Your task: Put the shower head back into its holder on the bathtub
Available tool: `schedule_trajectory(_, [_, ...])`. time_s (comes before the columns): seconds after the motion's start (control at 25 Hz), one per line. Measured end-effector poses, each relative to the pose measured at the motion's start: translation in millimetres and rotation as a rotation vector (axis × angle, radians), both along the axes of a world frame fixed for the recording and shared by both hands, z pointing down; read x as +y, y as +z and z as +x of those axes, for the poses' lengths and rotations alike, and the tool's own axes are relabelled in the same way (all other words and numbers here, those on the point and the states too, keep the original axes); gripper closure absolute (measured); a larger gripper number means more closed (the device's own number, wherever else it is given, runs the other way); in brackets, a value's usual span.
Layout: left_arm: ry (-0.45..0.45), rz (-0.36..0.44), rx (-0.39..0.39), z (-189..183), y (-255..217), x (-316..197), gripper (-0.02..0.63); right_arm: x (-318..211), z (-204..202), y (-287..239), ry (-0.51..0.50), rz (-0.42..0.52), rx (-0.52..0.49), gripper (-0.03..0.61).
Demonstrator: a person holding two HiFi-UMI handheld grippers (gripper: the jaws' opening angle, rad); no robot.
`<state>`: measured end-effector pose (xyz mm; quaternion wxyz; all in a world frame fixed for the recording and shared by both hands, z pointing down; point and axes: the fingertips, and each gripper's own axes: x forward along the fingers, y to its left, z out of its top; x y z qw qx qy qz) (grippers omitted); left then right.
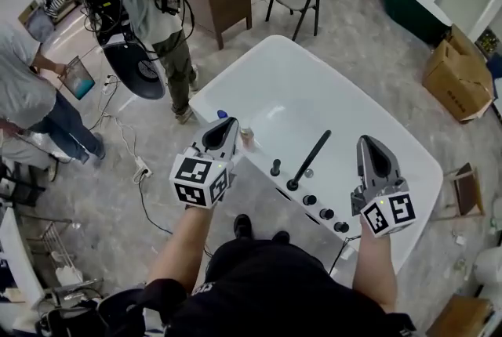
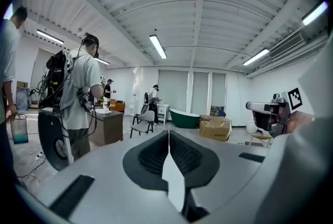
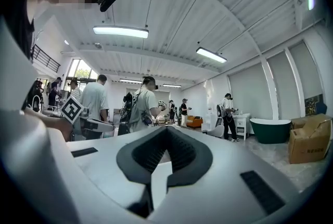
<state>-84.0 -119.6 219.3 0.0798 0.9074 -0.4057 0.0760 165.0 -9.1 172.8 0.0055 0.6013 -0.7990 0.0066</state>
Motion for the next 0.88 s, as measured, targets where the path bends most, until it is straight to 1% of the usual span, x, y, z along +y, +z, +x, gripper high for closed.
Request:
schedule_trajectory(0.08, [0.014,0.022,-0.003,11.4,-10.3,-7.5,0.591,-6.6,2.1,-5.9,0.002,0.016,-0.018,0.568])
schedule_trajectory(0.2, [0.047,0.062,-0.022,32.1,-24.9,-17.4,0.592,-17.0,4.5,-14.0,0.01,0.042,-0.004,0.568])
schedule_trajectory(0.28, [0.062,0.075,-0.026,39.3,-30.6,-16.0,0.592,-17.0,4.0,-13.6,0.01,0.045,-0.002,0.568])
schedule_trajectory(0.48, [0.086,0.067,-0.03,43.6,-32.2,-2.8,0.592,-2.3,10.1,-4.0,0.032,0.024,-0.022,0.568])
schedule_trajectory(0.72, [0.072,0.045,-0.034,40.2,-24.1,6.7,0.592,15.1,26.2,7.1,0.071,-0.01,-0.045,0.568])
schedule_trajectory(0.88, [0.071,0.039,-0.036,45.4,-23.5,11.9,0.592,18.4,29.3,0.2,0.071,-0.002,-0.038,0.568])
